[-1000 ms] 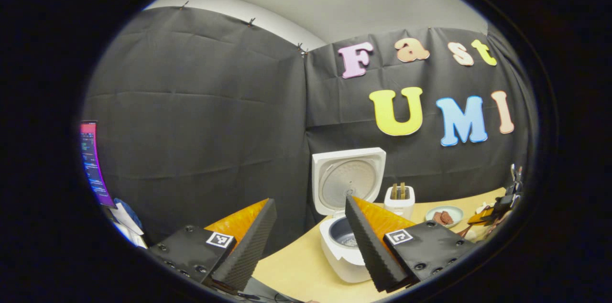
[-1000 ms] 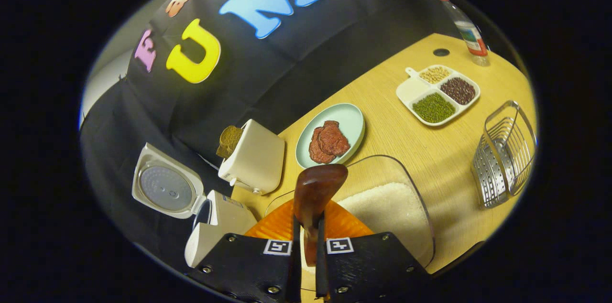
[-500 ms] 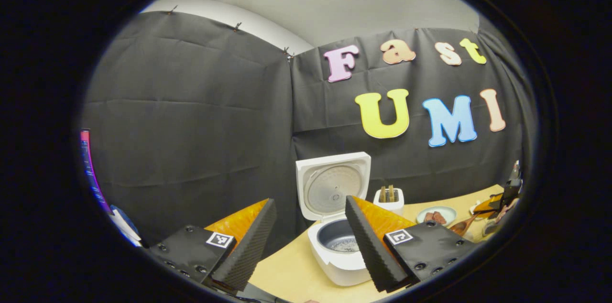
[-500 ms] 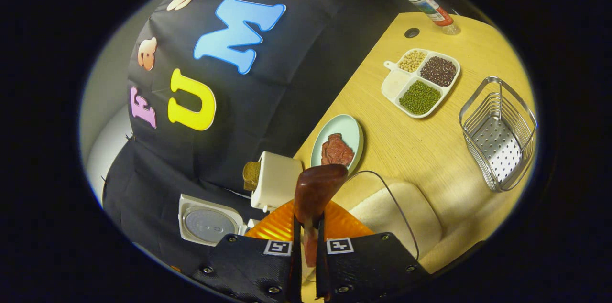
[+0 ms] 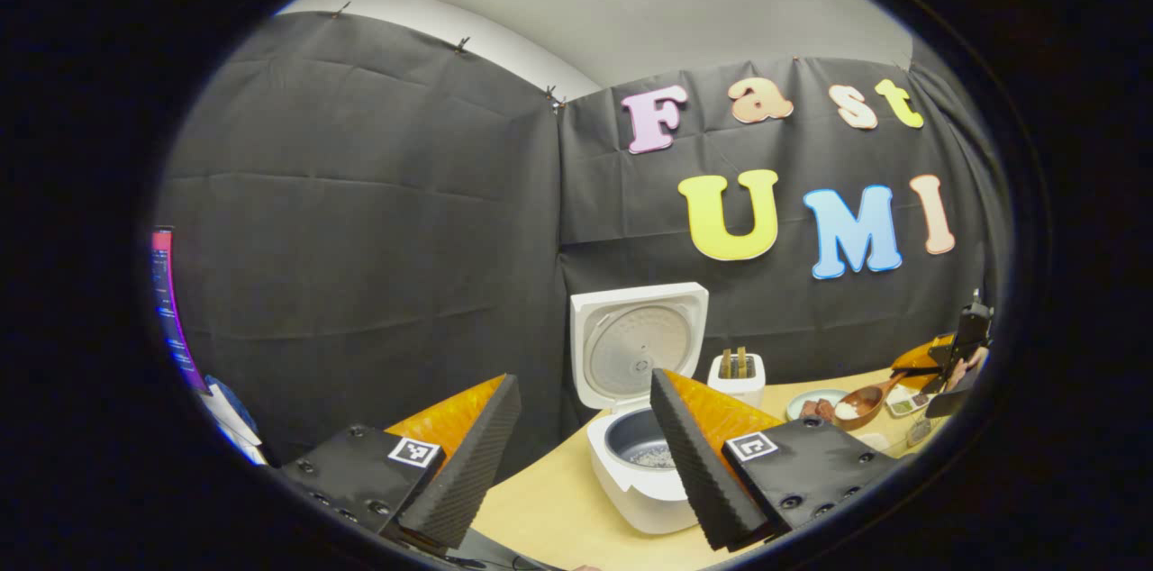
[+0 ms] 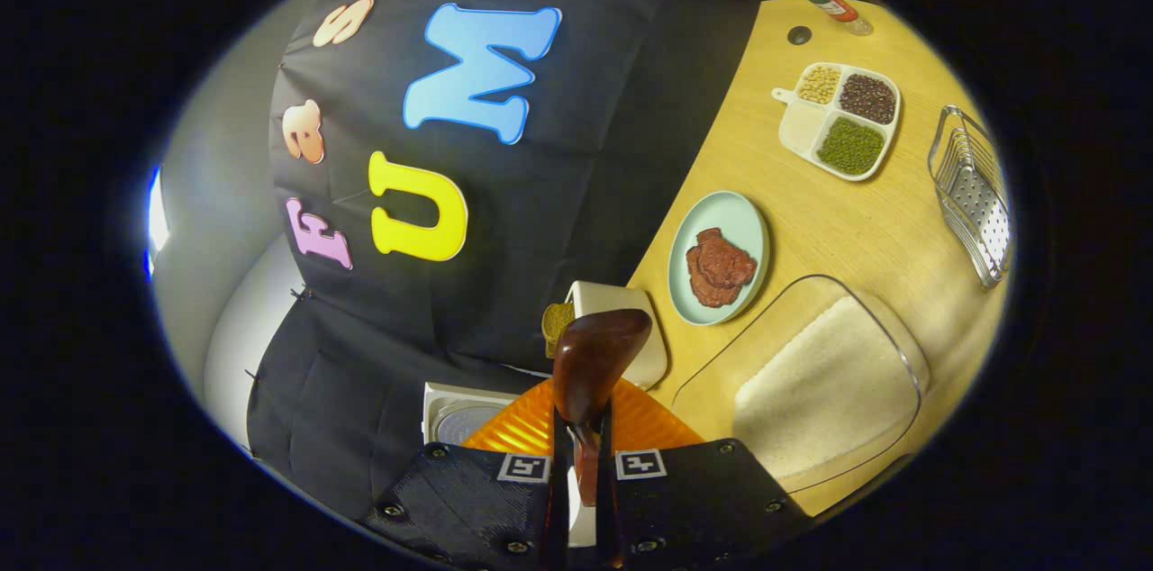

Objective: Close the left gripper, press the button to open the rice cooker; take a wooden spoon from the chopstick holder with the right hand, scoop a spoonful of rice and pour it into the rice cooker, then put the wooden spoon back into the chopstick holder.

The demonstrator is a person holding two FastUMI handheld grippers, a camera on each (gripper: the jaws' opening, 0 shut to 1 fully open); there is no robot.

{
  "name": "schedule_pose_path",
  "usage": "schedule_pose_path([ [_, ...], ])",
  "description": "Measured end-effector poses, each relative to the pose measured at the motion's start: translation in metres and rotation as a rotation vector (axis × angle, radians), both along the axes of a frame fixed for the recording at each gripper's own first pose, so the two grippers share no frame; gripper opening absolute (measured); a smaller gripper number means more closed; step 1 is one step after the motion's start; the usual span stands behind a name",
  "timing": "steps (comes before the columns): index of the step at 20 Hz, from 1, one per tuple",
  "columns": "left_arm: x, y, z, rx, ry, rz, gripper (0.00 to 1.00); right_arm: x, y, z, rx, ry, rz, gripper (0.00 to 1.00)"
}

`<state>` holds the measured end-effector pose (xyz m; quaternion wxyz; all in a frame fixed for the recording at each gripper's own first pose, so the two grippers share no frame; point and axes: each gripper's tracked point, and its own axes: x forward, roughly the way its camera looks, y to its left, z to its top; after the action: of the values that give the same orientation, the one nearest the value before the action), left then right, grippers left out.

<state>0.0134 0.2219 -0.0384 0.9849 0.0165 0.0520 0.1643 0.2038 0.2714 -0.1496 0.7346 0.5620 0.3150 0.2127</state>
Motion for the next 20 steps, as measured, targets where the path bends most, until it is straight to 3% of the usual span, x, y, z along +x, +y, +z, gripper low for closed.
schedule_pose_path([
  [6, -0.021, 0.027, -0.009, -0.017, 0.007, 0.036, 1.00, -0.010, 0.055, 0.042, 0.063, -0.066, 0.064, 0.12],
  [10, -0.037, 0.047, -0.015, -0.025, 0.013, 0.069, 0.94, -0.014, 0.095, 0.051, 0.049, -0.099, 0.104, 0.12],
  [11, -0.042, 0.052, -0.017, -0.025, 0.016, 0.078, 1.00, -0.017, 0.105, 0.052, 0.047, -0.104, 0.116, 0.12],
  [20, -0.078, 0.084, -0.040, -0.062, 0.056, 0.144, 1.00, -0.025, 0.204, 0.050, -0.049, -0.164, 0.225, 0.12],
])
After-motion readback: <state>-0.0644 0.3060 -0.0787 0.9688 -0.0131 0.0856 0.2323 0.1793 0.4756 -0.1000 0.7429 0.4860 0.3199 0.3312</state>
